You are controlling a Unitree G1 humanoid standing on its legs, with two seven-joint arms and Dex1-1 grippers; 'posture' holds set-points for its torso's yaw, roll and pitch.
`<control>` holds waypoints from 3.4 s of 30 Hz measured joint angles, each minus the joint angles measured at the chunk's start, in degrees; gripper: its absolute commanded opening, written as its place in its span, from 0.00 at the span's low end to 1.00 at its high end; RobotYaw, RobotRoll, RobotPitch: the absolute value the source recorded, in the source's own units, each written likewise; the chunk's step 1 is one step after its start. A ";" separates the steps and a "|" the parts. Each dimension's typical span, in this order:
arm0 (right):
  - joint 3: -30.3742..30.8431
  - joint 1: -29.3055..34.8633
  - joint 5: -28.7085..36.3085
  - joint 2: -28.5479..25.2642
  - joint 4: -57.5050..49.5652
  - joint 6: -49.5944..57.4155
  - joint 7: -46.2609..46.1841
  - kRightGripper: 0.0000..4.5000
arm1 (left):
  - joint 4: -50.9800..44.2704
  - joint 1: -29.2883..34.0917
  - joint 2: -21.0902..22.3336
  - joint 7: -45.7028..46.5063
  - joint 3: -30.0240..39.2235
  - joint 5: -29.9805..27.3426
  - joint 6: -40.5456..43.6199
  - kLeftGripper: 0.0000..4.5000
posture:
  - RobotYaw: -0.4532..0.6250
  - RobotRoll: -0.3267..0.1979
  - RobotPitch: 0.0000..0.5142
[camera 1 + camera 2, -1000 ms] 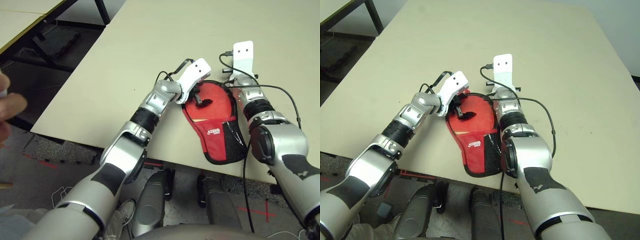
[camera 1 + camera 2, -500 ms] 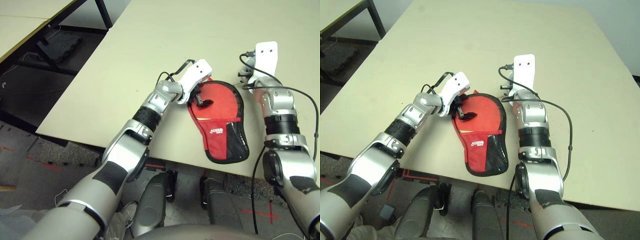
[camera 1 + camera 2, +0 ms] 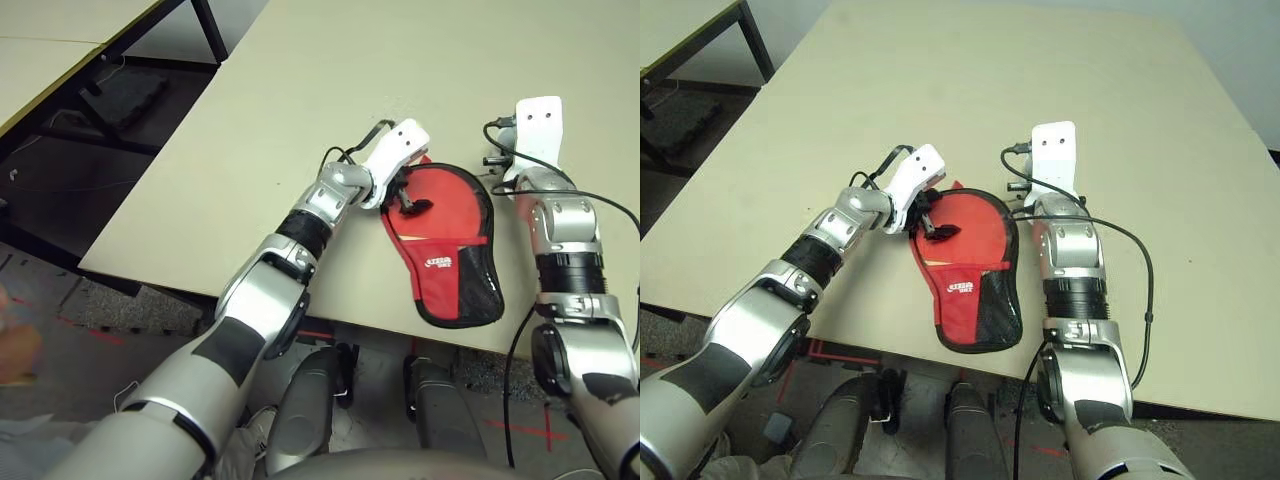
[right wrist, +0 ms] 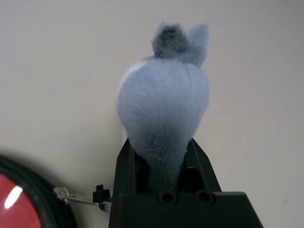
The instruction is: Store the ping-pong paddle in its case and zip it.
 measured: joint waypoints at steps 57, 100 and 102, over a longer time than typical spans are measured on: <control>-12.52 64.58 35.04 -20.44 -68.95 23.62 -4.41 0.10 | -2.66 0.98 -0.58 -6.71 -0.44 1.80 -1.20 1.00 | 0.17 0.62 0.63; -15.60 21.83 22.54 -26.68 0.35 -19.21 -16.28 0.99 | -20.73 18.93 17.86 29.79 25.47 -6.65 -13.56 1.00 | 0.40 0.62 0.34; -17.54 21.51 21.10 -26.11 4.60 -19.59 -15.67 0.99 | -20.28 18.98 17.83 30.61 25.47 -6.73 -13.75 1.00 | 0.40 0.62 0.33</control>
